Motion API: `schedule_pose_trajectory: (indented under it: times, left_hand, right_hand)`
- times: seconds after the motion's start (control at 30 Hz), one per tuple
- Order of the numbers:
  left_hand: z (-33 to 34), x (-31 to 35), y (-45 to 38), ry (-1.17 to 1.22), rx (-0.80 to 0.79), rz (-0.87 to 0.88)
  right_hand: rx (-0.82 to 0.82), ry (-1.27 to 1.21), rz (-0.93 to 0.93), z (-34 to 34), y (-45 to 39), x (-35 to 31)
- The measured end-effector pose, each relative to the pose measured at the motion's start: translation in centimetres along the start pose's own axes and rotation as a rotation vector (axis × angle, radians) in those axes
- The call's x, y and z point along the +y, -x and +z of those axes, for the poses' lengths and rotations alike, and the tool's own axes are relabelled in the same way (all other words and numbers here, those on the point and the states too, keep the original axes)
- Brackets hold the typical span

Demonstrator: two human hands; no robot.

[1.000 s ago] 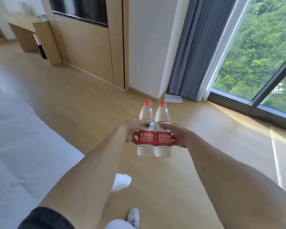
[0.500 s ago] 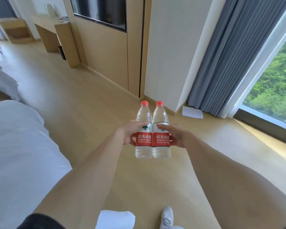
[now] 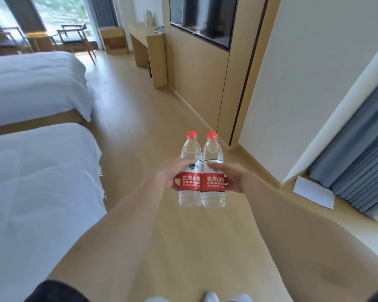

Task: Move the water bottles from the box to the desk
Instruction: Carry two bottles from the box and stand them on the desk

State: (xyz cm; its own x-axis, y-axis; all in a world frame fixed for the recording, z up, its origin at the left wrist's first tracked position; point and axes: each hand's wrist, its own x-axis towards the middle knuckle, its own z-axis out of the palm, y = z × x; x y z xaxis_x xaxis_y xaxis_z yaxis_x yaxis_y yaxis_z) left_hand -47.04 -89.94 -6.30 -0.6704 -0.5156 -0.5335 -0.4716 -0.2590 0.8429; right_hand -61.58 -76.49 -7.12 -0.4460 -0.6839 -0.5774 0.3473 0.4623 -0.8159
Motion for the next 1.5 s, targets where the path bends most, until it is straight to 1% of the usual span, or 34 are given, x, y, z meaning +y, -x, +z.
schedule_pose_trajectory:
  times: [0.2, 0.4, 0.6, 0.73, 0.93, 1.17, 1.3, 1.5]
  left_hand:
    - [-2.1, 2.9, -4.4, 0.090, 0.133, 0.000]
    - [-6.4, 4.6, -9.8, 0.151, 0.221, -0.013]
    - [-12.5, 7.3, -17.7, 0.210, 0.207, 0.005]
    - [-17.6, 10.6, -23.8, 0.244, 0.194, 0.003]
    - [-25.2, 16.0, -31.4, 0.227, 0.184, -0.014]
    - [-31.7, 19.6, -38.1, 0.233, 0.230, -0.013]
    - [-35.2, 21.0, -42.0, 0.249, 0.281, -0.018]
    - [-41.0, 23.4, -49.4, 0.278, 0.362, -0.023]
  right_hand:
    - [-0.119, 0.051, 0.006, -0.1, -6.7, -4.8]
    - [-0.207, 0.099, 0.008, 2.1, -14.3, -8.7]
    - [-0.230, 0.193, -0.002, 4.6, -23.6, -14.1]
    - [-0.215, 0.189, 0.001, 6.9, -30.1, -18.7]
    - [-0.190, 0.171, 0.015, 10.5, -38.3, -25.6]
    - [-0.220, 0.203, 0.010, 14.1, -46.7, -31.3]
    - [-0.277, 0.244, 0.008, 16.1, -52.1, -34.1]
    - [-0.362, 0.268, 0.024, 19.4, -62.6, -39.0]
